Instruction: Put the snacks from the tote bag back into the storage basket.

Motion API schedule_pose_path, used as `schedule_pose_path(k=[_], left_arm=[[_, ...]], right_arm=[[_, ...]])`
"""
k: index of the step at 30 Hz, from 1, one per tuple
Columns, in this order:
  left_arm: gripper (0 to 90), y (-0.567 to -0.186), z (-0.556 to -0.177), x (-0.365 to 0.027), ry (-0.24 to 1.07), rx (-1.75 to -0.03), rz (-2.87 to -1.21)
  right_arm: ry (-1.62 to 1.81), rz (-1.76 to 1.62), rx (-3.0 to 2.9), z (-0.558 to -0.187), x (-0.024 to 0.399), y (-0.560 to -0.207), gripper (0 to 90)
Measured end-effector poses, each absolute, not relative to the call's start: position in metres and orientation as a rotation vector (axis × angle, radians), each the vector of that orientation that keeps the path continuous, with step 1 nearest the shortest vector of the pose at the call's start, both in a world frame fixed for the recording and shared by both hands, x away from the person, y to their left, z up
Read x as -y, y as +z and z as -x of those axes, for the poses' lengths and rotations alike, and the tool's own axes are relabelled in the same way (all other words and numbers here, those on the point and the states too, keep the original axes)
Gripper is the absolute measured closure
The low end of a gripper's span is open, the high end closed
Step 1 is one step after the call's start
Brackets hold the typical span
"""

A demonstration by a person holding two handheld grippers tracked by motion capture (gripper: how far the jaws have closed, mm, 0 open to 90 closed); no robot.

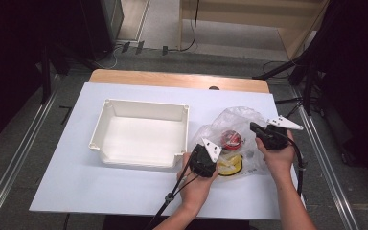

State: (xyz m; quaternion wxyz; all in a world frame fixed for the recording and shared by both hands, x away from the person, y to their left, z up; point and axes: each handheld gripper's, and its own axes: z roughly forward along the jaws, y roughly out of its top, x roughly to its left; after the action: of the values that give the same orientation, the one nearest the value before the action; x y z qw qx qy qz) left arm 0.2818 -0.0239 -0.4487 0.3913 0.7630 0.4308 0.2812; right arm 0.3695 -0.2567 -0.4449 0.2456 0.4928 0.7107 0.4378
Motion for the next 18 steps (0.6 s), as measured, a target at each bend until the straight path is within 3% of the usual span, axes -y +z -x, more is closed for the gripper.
schedule_pose_path(k=[10,18], left_arm=[[90.0,-0.478,-0.281,0.029,0.679,-1.126,-2.101],[90.0,-0.477,-0.278,0.023,0.680,-1.140,-2.077]], right_arm=[[1.155,-1.407,-2.027,-0.388,0.251,-0.465,90.0],[1.150,-1.388,-2.048,-0.392,0.243,-0.468,90.0]])
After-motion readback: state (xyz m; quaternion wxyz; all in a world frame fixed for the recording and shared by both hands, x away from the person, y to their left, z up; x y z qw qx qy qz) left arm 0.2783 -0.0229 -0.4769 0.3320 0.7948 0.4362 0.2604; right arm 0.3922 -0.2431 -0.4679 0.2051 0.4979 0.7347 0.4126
